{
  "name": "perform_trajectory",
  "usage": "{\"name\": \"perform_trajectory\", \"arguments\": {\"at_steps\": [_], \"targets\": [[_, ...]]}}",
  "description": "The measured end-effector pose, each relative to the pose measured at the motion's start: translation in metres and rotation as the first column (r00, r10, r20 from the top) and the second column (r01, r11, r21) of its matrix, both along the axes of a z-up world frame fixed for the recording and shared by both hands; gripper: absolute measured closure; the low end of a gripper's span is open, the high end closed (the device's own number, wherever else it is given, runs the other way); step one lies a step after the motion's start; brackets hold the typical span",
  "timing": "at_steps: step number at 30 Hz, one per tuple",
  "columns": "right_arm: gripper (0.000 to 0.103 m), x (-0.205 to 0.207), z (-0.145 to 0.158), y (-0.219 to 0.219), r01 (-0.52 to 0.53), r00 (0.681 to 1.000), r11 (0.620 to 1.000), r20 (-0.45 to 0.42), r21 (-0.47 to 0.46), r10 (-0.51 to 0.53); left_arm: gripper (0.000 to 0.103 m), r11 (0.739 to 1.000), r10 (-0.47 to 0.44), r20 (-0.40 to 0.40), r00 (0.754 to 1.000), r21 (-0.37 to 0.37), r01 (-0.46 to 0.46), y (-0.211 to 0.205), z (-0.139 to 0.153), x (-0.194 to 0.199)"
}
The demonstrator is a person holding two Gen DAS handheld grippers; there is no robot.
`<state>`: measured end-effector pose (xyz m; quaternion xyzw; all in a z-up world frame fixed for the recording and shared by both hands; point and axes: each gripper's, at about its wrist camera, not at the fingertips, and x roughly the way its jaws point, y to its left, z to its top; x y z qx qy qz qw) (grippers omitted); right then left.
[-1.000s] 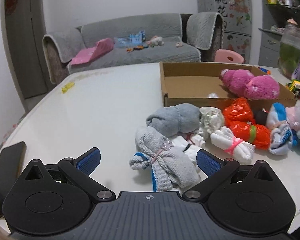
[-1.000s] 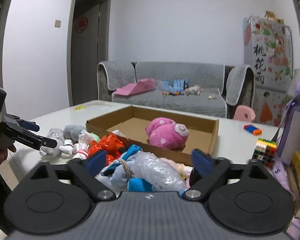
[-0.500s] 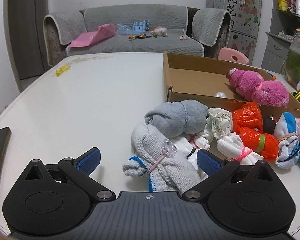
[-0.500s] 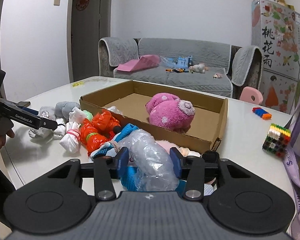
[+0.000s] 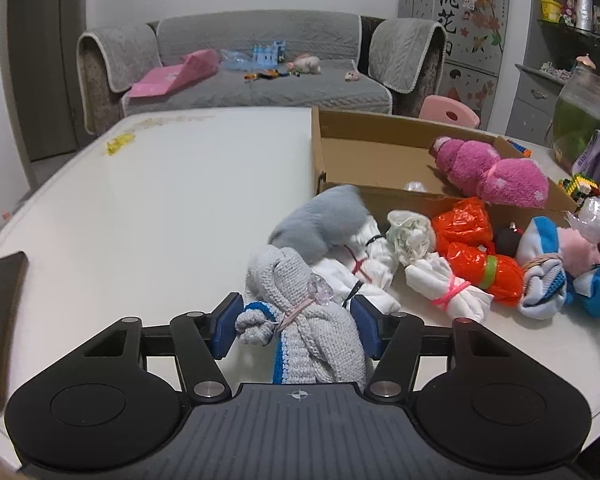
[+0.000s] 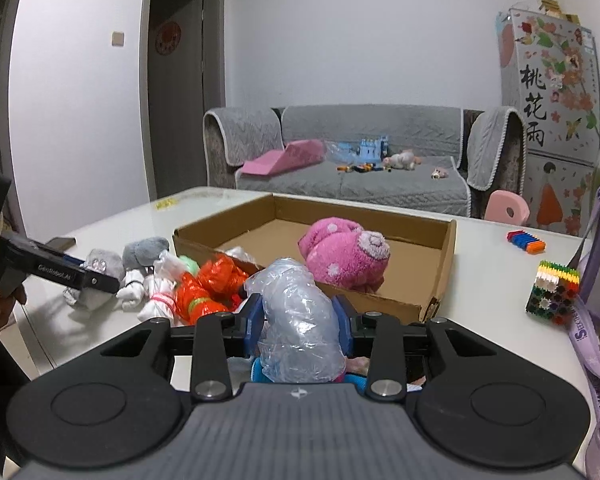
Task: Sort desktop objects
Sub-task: 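Grasp grey knitted bundle with left tool while right tool grasps bubble-wrap bundle, then carry both bundles over the cardboard box and open both tools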
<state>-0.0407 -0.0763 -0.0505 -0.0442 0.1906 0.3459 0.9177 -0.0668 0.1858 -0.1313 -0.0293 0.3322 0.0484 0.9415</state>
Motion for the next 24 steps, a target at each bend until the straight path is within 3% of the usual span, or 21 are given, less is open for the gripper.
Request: {"name": "perform_trajectory", "arguments": {"at_steps": [16,24], "targets": [[0.069,-0.001,0.012,-0.024,-0.001,1.0,0.987,0.026,0.161,-0.004,0.039,0.997,-0.074,0.094,0.993,0.035,0.071,-0.011,0.064,-0.025],[0.069,0.026,0.039,-0.037,0.039,0.999,0.965,0.019,0.259,-0.046,0.039,0.993,-0.112,0.167,0.98,0.048,0.106,-0.019,0.113,0.011]]}}
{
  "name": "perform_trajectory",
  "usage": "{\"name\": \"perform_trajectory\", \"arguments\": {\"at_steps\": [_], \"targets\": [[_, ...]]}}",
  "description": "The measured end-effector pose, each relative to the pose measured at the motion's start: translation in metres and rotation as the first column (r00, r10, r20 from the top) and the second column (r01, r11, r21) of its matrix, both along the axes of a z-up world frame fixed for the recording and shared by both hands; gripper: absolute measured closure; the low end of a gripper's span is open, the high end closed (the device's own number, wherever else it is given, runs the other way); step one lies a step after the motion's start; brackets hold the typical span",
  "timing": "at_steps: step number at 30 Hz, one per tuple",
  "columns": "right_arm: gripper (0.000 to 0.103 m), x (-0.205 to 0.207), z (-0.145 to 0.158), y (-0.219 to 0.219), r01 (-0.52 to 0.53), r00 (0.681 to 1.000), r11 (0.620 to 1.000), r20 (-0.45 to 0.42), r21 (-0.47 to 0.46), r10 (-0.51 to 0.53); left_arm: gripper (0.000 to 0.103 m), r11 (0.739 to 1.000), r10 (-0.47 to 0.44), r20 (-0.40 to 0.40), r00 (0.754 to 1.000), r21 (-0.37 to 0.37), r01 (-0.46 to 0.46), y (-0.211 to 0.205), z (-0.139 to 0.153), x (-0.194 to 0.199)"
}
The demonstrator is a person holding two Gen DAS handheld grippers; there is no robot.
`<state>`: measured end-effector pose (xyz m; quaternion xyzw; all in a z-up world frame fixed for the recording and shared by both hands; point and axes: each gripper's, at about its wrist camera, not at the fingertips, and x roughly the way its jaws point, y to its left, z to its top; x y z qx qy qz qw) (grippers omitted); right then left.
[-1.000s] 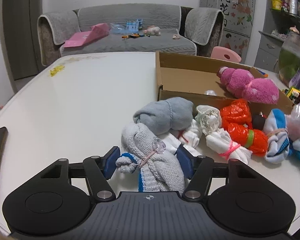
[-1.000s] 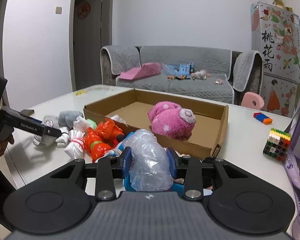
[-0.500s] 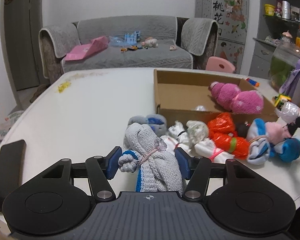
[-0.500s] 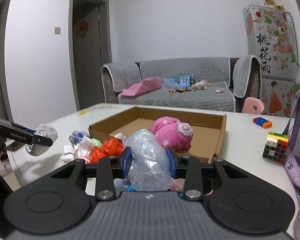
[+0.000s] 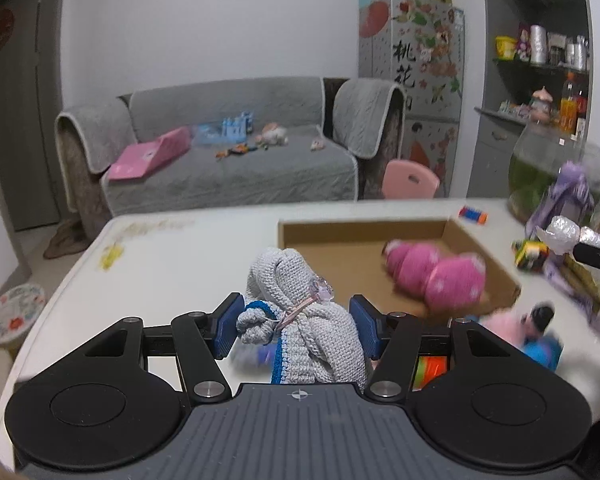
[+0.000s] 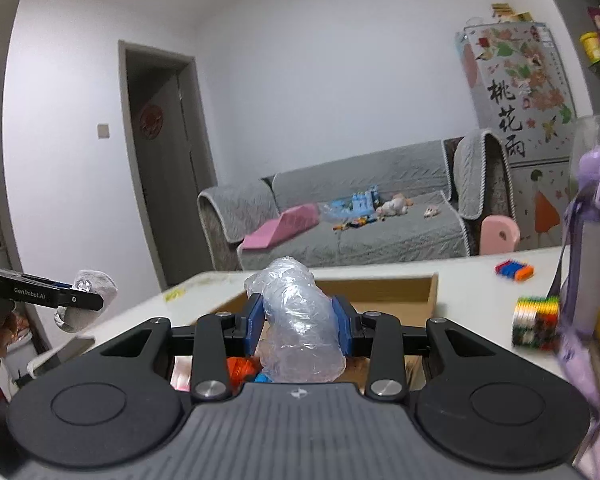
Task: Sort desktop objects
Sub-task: 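Carry both bundles over the cardboard box and open both tools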
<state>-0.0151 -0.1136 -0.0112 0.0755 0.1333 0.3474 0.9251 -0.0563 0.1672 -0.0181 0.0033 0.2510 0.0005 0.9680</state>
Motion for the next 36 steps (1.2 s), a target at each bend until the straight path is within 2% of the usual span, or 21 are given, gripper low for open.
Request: {"name": "perform_trajectory", "arguments": {"at_steps": [3,8,12,14,24,31,36], "targets": [[0.069,0.027,0.018,-0.002,0.018,1.0,1.0,-0.002,0.014,-0.018,0.039,1.0,-0.023,0.022,0.999,0.009,0.023,-0.008,0.017,0.028],[0.069,0.079,0.04,0.009,0.039,0.999,0.999,0.017,-0.034,-0.039,0.04,0.998,-0.052,0.042,0.998,-0.022,0.053,-0.016,0.045,0.086],[0.069,0.114,0.046,0.015,0.042,0.999,0.998,0.02,-0.051,-0.041,0.04,0.998,-0.059,0.049,0.997,-0.022,0.06,-0.019,0.061,0.124],[0.069,0.126,0.044,0.017,0.034,0.999,0.998,0.005,-0.057,-0.034,0.04,0.998,-0.062,0.029,0.998,-0.027,0.063,-0.02,0.059,0.14],[0.069,0.164,0.018,0.043,0.016,0.996,0.992,-0.083,-0.128,-0.027,0.043,0.997,-0.075,-0.111,0.991,0.004,0.076,-0.032,0.012,0.21],[0.069,0.192,-0.012,0.066,-0.017,0.983,0.98,-0.181,-0.2,-0.02,0.044,0.996,-0.076,-0.222,0.972,0.032,0.086,-0.041,-0.035,0.254],[0.069,0.194,-0.03,0.075,-0.041,0.973,0.964,-0.229,-0.262,-0.02,0.045,0.994,-0.072,-0.275,0.959,0.054,0.09,-0.044,-0.062,0.273]]}}
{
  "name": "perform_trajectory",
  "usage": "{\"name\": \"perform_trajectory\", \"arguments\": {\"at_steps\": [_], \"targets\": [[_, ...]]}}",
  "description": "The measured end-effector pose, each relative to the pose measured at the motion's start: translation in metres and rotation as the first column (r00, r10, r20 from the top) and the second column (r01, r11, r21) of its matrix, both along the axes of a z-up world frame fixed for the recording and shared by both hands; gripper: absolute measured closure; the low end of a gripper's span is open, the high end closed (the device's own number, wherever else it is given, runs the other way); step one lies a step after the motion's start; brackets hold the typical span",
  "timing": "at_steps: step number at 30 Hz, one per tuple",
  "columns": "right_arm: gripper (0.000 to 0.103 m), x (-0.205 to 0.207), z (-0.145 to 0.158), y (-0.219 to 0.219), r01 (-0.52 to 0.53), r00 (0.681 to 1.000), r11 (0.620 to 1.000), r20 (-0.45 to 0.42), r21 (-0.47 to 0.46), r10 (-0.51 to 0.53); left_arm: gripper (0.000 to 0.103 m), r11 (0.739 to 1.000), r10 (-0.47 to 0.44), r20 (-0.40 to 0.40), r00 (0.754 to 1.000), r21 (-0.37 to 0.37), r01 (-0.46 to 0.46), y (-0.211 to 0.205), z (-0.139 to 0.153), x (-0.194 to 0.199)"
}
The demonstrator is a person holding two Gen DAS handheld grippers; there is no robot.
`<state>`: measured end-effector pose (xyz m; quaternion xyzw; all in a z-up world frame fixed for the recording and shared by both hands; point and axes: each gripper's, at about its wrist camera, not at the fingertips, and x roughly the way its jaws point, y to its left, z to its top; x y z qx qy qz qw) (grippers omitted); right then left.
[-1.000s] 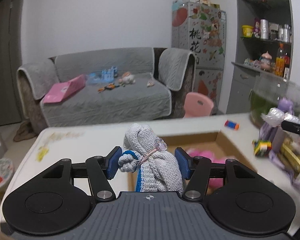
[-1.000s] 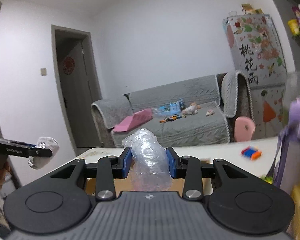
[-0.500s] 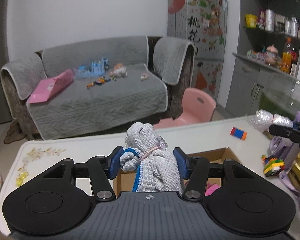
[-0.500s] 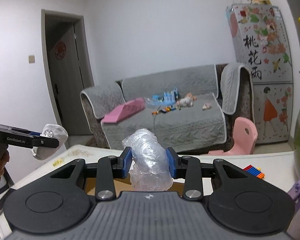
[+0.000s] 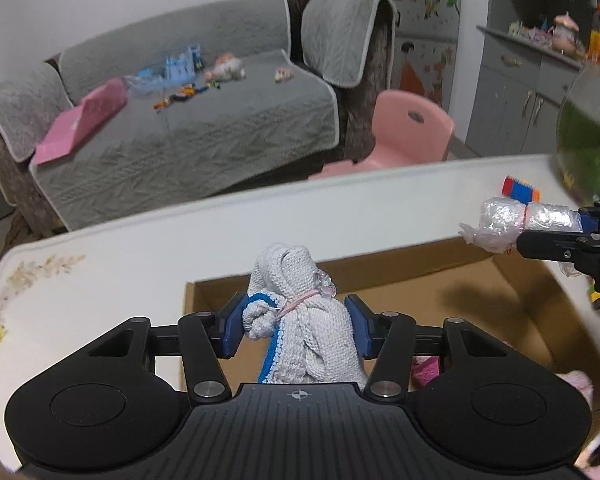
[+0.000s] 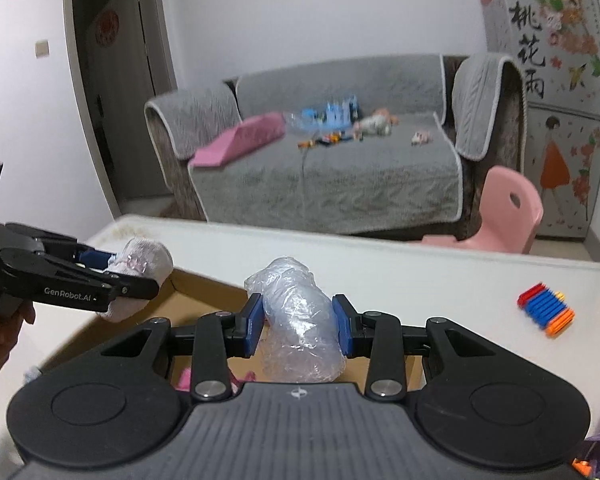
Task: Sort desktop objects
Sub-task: 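Carry both bundles over the cardboard box and open both tools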
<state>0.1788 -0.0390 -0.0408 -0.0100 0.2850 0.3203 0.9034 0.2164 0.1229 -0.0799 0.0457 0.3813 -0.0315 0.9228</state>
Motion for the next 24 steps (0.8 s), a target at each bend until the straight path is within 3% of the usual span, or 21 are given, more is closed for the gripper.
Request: {"name": "perform_trajectory", "arguments": {"at_steps": [9,12,13,15,18,20,24], "targets": [[0.069,-0.001,-0.025,0.012,-0.003,0.998,0.994,-0.057,-0.109,-0.003,0.044,0.999,-0.02,-0.076,0.997,0.037,0.023,-0.009,-0.039,0.014],[0.069,-0.002,-0.027,0.014,-0.004,0.998,0.992,-0.069,-0.128,-0.005,0.035,0.999,-0.025,-0.09,0.996,0.044,0.029,-0.012,-0.046,0.014],[0.069,-0.003,-0.027,0.017,-0.001,0.998,0.99,-0.064,-0.14,-0.008,0.033,0.999,-0.027,-0.089,0.996,0.04,0.031,-0.013,-0.046,0.015],[0.066,-0.003,-0.027,0.02,-0.001,0.998,0.988,-0.056,-0.152,-0.008,0.015,0.999,-0.021,-0.08,0.997,0.029,0.023,-0.012,-0.045,0.014],[0.063,-0.007,-0.022,0.02,0.004,0.999,0.99,-0.037,-0.144,-0.01,0.014,1.0,-0.019,-0.061,0.998,0.015,0.02,-0.01,-0.04,0.01],[0.052,-0.01,-0.017,0.018,0.004,1.0,0.99,-0.02,-0.14,-0.007,0.014,1.0,-0.022,-0.05,0.998,0.011,0.022,-0.008,-0.034,0.003],[0.05,-0.019,-0.003,0.013,0.015,1.0,0.993,0.011,-0.115,-0.014,0.014,1.0,-0.032,-0.012,0.999,0.001,0.032,-0.001,-0.017,-0.016]]}}
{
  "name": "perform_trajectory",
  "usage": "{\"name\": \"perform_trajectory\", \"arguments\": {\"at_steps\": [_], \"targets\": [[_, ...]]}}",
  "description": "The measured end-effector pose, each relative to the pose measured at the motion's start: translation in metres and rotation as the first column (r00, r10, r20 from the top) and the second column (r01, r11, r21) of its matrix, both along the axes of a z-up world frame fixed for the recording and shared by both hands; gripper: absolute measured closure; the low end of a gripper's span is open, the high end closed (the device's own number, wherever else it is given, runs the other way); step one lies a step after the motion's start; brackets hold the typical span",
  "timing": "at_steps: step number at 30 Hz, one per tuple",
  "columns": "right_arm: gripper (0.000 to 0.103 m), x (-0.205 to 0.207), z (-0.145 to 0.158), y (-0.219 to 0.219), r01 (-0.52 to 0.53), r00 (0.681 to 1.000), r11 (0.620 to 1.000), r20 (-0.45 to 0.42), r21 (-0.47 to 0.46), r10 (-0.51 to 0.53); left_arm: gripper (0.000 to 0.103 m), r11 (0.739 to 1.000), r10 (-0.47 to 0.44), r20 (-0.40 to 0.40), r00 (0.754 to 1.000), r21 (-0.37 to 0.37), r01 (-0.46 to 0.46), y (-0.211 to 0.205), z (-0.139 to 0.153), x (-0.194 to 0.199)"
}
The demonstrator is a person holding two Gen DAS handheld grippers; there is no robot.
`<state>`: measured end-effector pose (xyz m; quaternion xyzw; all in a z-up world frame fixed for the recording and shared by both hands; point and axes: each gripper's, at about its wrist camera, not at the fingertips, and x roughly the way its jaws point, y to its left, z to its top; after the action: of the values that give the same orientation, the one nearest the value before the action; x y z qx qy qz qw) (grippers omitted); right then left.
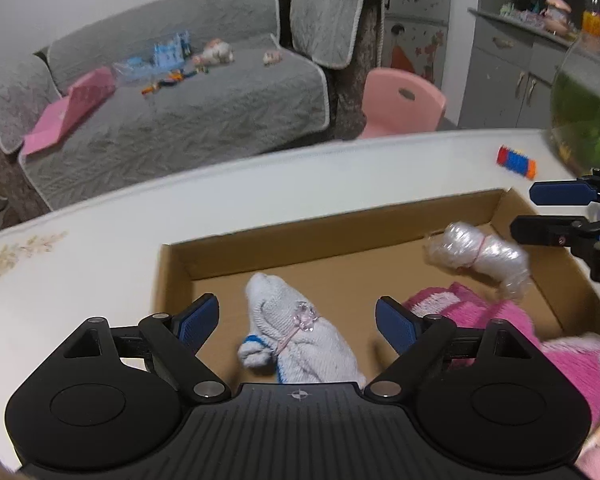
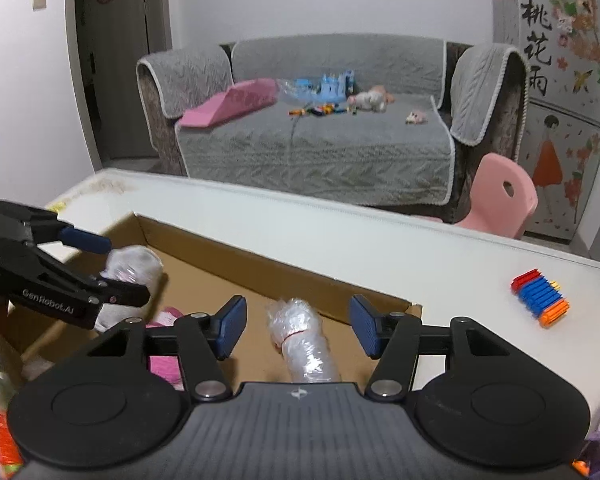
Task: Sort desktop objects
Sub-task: 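Move both tools back over the pile of bundles, then grasp white cloth bundle with left tool while right tool grasps blue sock bundle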
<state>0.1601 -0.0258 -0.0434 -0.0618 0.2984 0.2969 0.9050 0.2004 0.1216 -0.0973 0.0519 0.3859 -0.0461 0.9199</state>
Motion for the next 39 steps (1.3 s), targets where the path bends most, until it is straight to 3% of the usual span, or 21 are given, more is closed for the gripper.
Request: {"name": "perform_trajectory", "arguments": {"at_steps": [7,11,15,17,22,26,30,39], "targets": [[0.041,-0.036,0.033,-0.023,-0.014,0.998,0.996,0.054,0.084,0.009,0.007,0.998,0.033,0.098,0.995,-0.06,-0.027,0.036,0.038,-0.066],[0.033,-0.082,0.041,-0.032,-0.047,0.995,0.993,0.095,0.107,0.037,0.004,0.998,0.053,0.133,0.99,-0.033,-0.049,0.06,0.046,-0.111],[0.026,-0.134,0.04,-0.047,-0.056,0.993,0.987,0.116,0.15,0.038,0.001,0.994,0.107,0.152,0.983,-0.019,-0.105,0.084,0.04,-0.156],[0.015,-0.157,0.038,-0.056,-0.044,0.992,0.983,0.123,0.176,0.023,0.001,0.99,0.138,0.136,0.981,-0.044,-0.133,0.092,0.031,-0.176],[0.0,-0.196,0.021,-0.063,0.021,0.991,0.977,0.121,0.214,-0.048,0.0,0.991,0.122,0.118,0.985,-0.072,-0.114,0.085,0.0,-0.223],[0.001,-0.205,0.0,-0.051,0.078,0.991,0.976,0.087,0.201,-0.097,0.0,0.999,0.04,0.125,0.991,0.01,-0.042,0.06,-0.018,-0.239],[0.001,-0.208,-0.022,-0.038,0.137,0.988,0.976,0.051,0.168,-0.147,0.0,0.991,-0.077,0.14,0.987,0.117,0.061,0.036,-0.03,-0.239],[0.001,-0.188,-0.046,-0.016,0.176,0.982,0.981,0.057,0.082,-0.181,0.0,0.995,-0.075,0.087,0.993,0.072,0.069,0.039,-0.054,-0.219]]}}
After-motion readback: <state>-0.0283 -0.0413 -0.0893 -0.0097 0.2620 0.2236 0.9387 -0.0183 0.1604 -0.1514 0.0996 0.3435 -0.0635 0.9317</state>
